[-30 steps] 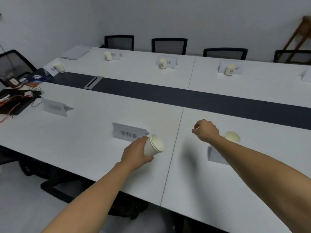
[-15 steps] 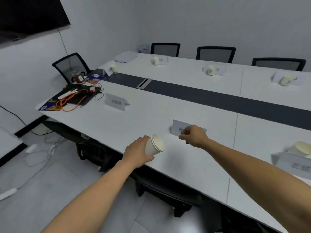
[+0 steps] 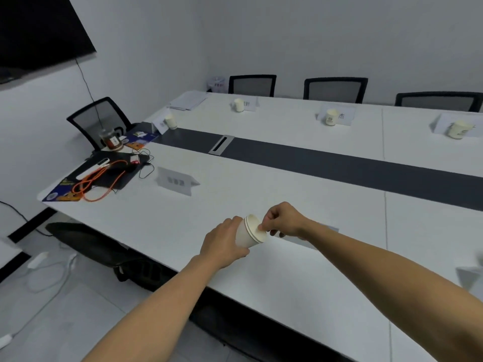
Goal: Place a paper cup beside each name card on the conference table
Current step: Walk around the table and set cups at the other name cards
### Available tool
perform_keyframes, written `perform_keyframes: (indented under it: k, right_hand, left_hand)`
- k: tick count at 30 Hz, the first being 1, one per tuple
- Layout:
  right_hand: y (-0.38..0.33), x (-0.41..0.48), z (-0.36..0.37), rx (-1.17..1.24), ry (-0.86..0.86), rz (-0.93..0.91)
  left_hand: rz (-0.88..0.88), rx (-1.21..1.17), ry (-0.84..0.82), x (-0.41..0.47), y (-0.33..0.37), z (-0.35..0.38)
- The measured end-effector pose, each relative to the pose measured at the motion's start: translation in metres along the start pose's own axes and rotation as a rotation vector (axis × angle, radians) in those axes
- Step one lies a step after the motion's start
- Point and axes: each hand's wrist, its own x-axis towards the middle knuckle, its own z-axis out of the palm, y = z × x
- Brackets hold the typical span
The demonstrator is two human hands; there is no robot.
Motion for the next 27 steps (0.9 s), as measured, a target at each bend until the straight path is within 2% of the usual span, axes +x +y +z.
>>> perform_keyframes:
  k: [8, 16, 20, 25, 27]
  right_hand:
    - [0.010, 0.035, -0.028, 0.013, 0.057, 0.077]
    - [0.029, 0.070, -0.049, 0.072, 0.214, 0.186]
    - [0.036, 0.082, -0.083, 0.092, 0.382, 0.252]
    - [0.066, 0.099, -0.128, 0.106, 0.689, 0.410]
    - [0.084, 0.108, -0.134, 0.069, 0.732, 0.489]
  left_hand:
    - [0.098, -0.048, -0.061, 0.058, 0.011, 0.005]
    - [0.209, -0.020, -0.170, 0.130, 0.007, 0.017]
    - [0.220, -0.032, -0.210, 0.166, 0.003, 0.027]
    - [0.202, -0.027, -0.284, 0.201, -0.011, 0.041]
    - [0.204, -0.034, -0.300, 0.211, -0.014, 0.045]
